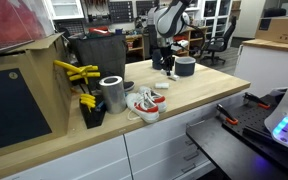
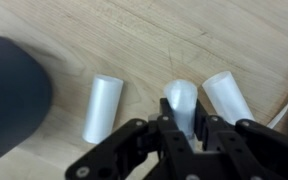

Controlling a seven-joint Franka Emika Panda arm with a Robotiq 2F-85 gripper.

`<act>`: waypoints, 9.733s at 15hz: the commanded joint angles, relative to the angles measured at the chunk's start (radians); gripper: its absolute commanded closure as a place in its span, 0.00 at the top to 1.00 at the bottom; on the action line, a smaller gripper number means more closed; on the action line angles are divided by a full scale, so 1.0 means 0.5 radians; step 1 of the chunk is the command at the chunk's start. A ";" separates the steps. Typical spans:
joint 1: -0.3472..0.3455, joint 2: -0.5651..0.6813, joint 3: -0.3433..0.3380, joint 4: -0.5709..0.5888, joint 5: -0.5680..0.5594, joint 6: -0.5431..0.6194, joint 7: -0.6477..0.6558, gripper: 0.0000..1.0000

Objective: Put the white items in the bowl

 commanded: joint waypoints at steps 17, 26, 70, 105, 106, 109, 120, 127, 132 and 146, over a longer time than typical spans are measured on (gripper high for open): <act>-0.373 -0.326 -0.257 0.067 0.318 -0.286 0.366 0.06; -0.389 -0.131 -0.286 0.300 0.227 -0.325 0.299 0.06; -0.122 -0.137 0.189 0.176 0.270 -0.385 -0.338 1.00; 0.001 0.146 0.119 0.004 -0.249 0.052 -0.334 0.07; -0.003 0.106 0.106 -0.026 -0.246 0.090 -0.301 0.07; -0.026 0.011 0.063 -0.071 -0.230 0.160 -0.233 0.07; -0.169 -0.158 -0.015 -0.068 0.031 0.087 -0.034 0.07; -0.130 0.075 0.004 0.025 0.153 0.115 0.124 0.07; -0.097 0.248 0.007 0.113 0.245 0.128 0.244 0.07; -0.004 -0.352 -0.019 -0.190 0.097 -0.191 0.395 1.00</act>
